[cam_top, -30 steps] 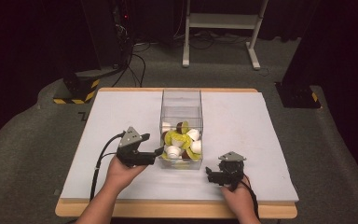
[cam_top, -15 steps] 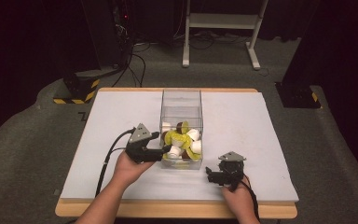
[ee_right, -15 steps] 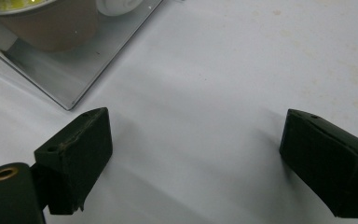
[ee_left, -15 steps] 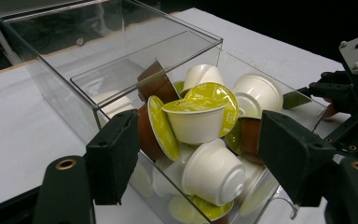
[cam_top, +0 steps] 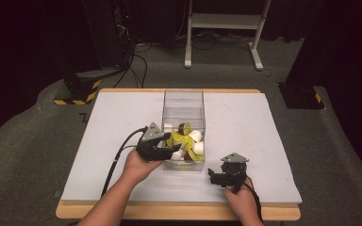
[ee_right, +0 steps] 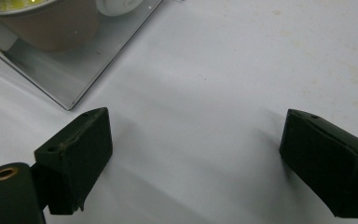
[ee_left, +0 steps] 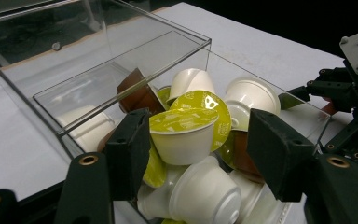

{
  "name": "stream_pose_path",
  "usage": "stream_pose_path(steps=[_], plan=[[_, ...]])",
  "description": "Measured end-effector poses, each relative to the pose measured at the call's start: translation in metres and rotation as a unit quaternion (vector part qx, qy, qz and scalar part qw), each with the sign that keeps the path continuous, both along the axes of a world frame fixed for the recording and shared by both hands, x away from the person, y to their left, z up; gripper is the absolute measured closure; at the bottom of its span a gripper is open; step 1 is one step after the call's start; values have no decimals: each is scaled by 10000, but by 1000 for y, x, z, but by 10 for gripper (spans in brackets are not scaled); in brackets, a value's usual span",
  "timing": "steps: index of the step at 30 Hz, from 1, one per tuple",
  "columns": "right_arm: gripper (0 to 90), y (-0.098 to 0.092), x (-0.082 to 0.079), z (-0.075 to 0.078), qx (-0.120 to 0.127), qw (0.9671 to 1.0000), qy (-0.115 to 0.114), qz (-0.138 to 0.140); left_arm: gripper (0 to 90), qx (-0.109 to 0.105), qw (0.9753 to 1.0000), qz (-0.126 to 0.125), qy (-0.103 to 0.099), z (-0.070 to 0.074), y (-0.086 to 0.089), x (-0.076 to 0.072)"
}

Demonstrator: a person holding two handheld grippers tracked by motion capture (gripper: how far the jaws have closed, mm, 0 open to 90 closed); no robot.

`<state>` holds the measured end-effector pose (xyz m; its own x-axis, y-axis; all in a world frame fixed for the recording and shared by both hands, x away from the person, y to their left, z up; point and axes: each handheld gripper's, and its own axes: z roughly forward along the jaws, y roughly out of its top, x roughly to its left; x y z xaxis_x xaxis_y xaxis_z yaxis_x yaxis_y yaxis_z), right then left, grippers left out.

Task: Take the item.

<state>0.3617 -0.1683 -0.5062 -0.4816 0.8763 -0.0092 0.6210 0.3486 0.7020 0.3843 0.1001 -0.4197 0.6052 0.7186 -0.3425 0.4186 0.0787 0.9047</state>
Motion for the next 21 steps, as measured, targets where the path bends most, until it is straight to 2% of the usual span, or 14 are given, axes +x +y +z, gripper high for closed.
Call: stream_pose_path(steps=[2,4,8,21], plan=[[91,0,0,0,1,10000,0,1,406,122,9999,-38,-61,-1,-2,2],[90,0,0,0,0,10000,1,1,422,72,10000,-6,-36,-2,-4,4],[91,0,0,0,0,10000,0,1,436,105,9999,-20,-15,-4,-7,6],[91,0,0,0,0,10000,0,2,466,381,9992,-26,-97,-8,-18,13]])
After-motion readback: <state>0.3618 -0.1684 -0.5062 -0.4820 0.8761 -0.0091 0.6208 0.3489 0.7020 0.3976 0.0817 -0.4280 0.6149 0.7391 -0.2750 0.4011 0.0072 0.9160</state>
